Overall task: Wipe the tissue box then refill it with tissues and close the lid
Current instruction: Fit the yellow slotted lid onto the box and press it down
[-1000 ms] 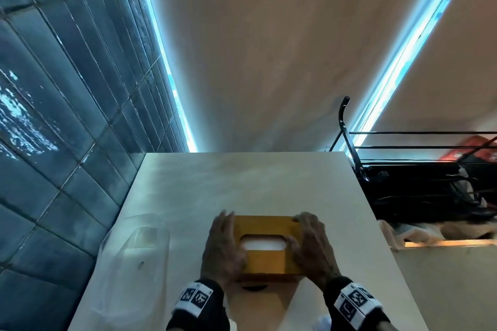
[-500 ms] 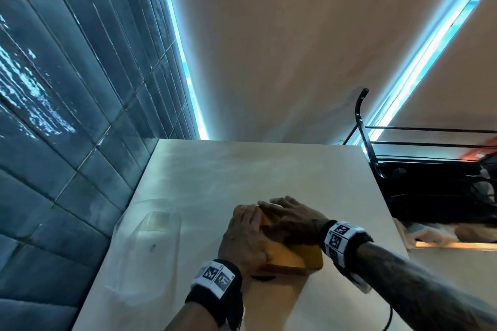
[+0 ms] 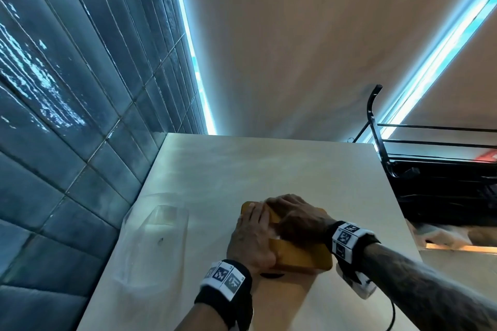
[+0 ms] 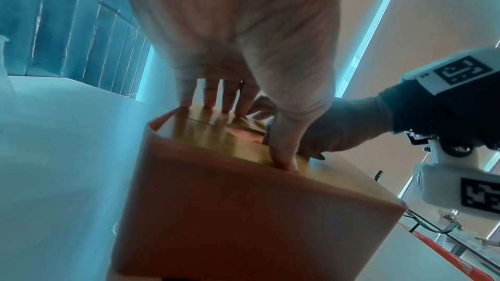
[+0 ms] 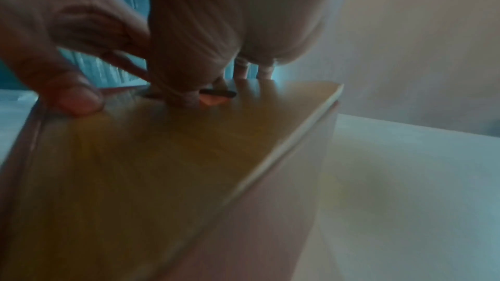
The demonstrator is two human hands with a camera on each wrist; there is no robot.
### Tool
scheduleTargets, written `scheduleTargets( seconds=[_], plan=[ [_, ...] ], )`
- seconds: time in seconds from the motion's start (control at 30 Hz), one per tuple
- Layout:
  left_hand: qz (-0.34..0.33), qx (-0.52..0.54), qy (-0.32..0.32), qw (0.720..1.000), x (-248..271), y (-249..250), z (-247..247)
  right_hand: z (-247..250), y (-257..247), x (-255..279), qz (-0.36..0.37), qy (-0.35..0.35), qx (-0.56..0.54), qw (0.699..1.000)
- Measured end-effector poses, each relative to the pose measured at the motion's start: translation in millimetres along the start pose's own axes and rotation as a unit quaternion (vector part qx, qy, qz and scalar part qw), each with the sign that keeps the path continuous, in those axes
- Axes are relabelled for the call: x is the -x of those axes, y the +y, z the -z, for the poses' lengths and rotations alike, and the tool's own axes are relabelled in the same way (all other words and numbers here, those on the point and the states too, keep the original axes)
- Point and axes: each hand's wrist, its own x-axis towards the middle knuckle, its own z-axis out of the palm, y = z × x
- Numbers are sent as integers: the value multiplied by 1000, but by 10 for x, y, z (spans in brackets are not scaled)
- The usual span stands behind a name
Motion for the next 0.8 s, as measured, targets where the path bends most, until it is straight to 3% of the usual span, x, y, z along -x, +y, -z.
scheduleTargets(
  seconds=[0.23, 0.5, 0.6, 0.8],
  plan=[
    [-22, -35, -36, 998, -64, 4, 13, -141, 82, 109, 16, 110, -81, 990],
    [-61, -86, -109, 988, -222, -49, 135, -267, -166, 219, -78, 207, -8, 975],
    [-47, -82, -123, 988, -204, -36, 122, -370, -229, 221, -83, 249, -40, 964],
    [-47, -77, -115, 989, -201, -73, 103, -273, -174, 242, -68, 240, -115, 961]
  ],
)
